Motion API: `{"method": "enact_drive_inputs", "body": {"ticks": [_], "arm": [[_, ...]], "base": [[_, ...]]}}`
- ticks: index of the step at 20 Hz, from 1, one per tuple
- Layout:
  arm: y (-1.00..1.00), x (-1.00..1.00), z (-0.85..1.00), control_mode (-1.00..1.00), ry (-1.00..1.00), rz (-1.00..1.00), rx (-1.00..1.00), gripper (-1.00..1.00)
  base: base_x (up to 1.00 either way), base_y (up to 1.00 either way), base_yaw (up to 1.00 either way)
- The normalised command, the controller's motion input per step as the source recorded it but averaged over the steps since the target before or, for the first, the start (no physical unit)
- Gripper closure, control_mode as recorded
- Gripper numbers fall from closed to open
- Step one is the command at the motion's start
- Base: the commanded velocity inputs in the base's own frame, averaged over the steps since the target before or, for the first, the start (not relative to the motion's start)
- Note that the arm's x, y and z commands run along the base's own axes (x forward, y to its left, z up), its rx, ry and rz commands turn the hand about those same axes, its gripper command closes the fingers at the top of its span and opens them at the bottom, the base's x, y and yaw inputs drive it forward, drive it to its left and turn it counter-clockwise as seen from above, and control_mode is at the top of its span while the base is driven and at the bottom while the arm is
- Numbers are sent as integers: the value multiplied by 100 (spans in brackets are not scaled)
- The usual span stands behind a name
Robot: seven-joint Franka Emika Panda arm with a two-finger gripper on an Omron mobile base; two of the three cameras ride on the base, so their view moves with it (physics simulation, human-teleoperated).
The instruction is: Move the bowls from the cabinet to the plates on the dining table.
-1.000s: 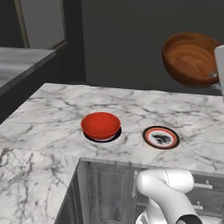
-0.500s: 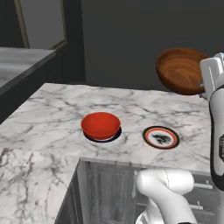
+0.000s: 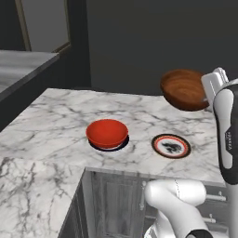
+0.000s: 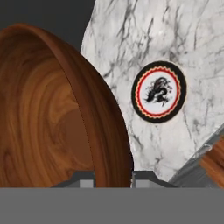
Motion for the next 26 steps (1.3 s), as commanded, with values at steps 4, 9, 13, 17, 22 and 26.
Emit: {"method": "enact_drive_inputs", "body": {"ticks": [4,9,13,17,22,26], "arm": [[-14,32,-30,-100,14,10,1,100],[-14,39,-23,-100,1,11,5,100],[-15,31,-45,-100,5,13,1,100],[-19,25,-50,-100,8,13,0,100],[-19,22,-36,-100,4,13,-2,100],[-20,22,-33,-100,5,12,-2,100]], "base": [[0,0,0],[0,0,0],[0,0,0],[0,0,0],[0,0,0],[0,0,0]]}}
